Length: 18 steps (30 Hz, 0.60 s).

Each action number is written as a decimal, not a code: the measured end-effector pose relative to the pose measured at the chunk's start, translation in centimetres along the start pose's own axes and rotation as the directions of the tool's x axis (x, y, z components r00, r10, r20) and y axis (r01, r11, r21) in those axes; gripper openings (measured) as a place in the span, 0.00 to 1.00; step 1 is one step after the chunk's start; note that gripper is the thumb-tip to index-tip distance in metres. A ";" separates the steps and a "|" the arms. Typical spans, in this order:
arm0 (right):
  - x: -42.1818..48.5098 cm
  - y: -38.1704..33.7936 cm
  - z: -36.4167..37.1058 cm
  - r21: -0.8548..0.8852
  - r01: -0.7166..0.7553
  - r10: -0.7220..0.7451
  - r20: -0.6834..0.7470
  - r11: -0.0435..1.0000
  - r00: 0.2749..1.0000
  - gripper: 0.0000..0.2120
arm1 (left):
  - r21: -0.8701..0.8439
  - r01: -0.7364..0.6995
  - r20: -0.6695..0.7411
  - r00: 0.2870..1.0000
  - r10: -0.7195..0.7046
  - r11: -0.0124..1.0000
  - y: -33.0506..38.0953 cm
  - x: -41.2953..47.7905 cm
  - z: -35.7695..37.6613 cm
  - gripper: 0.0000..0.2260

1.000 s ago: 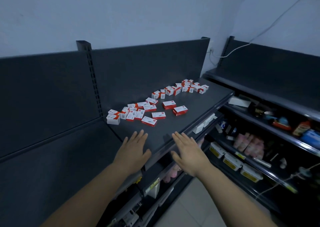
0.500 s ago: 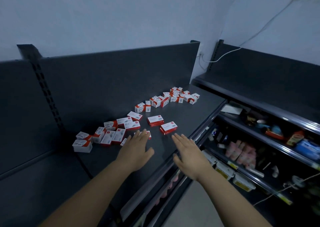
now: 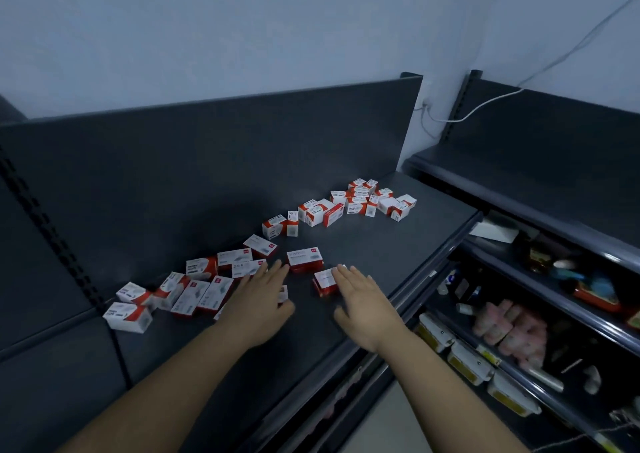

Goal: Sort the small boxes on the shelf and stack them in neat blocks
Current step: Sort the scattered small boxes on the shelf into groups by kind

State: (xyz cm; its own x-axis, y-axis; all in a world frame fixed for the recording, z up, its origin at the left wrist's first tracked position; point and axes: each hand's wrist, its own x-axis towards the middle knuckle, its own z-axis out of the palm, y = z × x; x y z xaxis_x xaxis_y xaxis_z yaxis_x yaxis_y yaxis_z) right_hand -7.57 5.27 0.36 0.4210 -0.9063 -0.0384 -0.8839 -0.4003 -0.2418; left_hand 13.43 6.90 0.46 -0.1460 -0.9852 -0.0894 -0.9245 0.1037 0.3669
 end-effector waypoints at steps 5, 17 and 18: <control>3.4 2.6 0.7 -0.021 0.115 -0.115 0.029 0.993 0.993 0.33 | -0.070 0.045 -0.046 0.998 -0.048 0.996 1.2 3.0 1.1 0.31; 7.9 8.6 2.0 0.007 0.321 -0.320 0.118 0.947 0.940 0.32 | -0.079 0.177 -0.025 0.984 -0.179 0.981 2.8 9.8 2.1 0.35; 8.1 8.8 2.0 0.005 0.347 -0.345 0.115 0.938 0.931 0.32 | -0.107 0.182 -0.021 0.983 -0.185 0.978 2.9 10.1 2.2 0.35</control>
State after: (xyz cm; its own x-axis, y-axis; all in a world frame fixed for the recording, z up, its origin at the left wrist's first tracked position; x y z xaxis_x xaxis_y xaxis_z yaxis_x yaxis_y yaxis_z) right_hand -11.50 -5.35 -4.05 0.7207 -0.6903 -0.0639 -0.6819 -0.6893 -0.2446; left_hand 8.50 -2.48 -1.41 0.0350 -0.9901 -0.1363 -0.8927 -0.0923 0.4411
